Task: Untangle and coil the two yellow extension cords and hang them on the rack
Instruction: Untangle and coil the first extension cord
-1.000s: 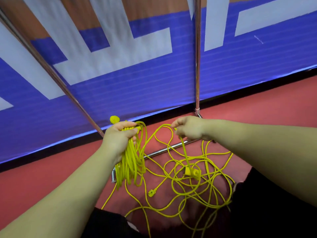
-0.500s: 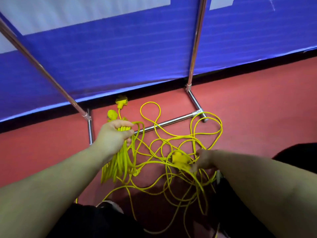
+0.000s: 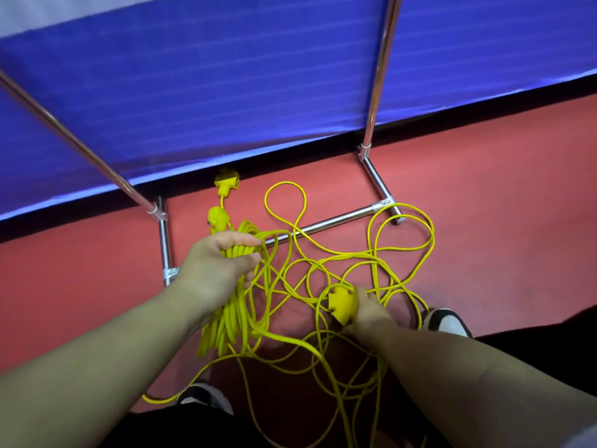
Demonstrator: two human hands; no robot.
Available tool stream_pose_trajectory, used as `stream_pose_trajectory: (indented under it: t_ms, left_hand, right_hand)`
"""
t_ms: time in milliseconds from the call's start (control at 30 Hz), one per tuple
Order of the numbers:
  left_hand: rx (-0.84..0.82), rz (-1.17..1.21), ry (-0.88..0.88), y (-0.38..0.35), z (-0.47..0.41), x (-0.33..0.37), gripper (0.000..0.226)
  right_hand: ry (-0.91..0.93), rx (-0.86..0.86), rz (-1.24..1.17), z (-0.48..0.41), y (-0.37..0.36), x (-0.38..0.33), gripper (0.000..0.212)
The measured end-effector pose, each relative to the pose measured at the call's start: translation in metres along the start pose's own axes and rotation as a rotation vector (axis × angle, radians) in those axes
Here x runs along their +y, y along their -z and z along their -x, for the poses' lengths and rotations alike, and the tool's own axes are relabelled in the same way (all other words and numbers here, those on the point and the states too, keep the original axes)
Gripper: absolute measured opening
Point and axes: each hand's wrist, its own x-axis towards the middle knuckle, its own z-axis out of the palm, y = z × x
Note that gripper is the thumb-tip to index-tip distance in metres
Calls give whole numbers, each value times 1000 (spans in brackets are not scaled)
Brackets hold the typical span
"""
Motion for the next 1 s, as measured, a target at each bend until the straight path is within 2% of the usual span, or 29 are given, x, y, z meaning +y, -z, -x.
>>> stream_pose_trajectory:
  t_ms: [133, 267, 300, 367, 400, 433, 500, 567, 733, 867, 1000]
  left_hand:
    - [9, -36, -9, 4, -3, -2, 20]
    - [13, -67, -34, 8, -4, 3, 20]
    - [16, -55, -40, 10, -4, 5, 20]
    - [34, -21, -53, 13, -5, 12, 20]
    - [53, 3, -64, 15, -5, 18, 19]
    - [77, 36, -76, 16, -4, 25, 18]
    - [128, 120, -97, 19, -2, 41, 17]
    - [170, 209, -130, 23, 2, 58, 19]
    - [148, 355, -218, 31, 22, 95, 21]
    - [72, 508, -284, 32, 56, 126, 20]
    - [26, 605, -350, 37, 82, 146, 24]
  right_hand:
    - [29, -8, 0, -10, -3, -3, 96]
    - [24, -180, -108, -29, 16, -6, 107]
    - [25, -240, -206, -18, 34, -19, 96]
    - [17, -378, -426, 3, 73, -49, 37]
    - [57, -426, -501, 13, 94, -66, 18]
    - [115, -429, -562, 22, 115, -84, 15]
    - [220, -430, -724, 42, 156, -116, 24]
    - [307, -381, -763, 69, 194, -142, 33]
    - [523, -313, -680, 158, 259, -179, 16]
    - [655, -94, -666, 233, 281, -181, 29]
    - [750, -22, -716, 265, 281, -178, 36]
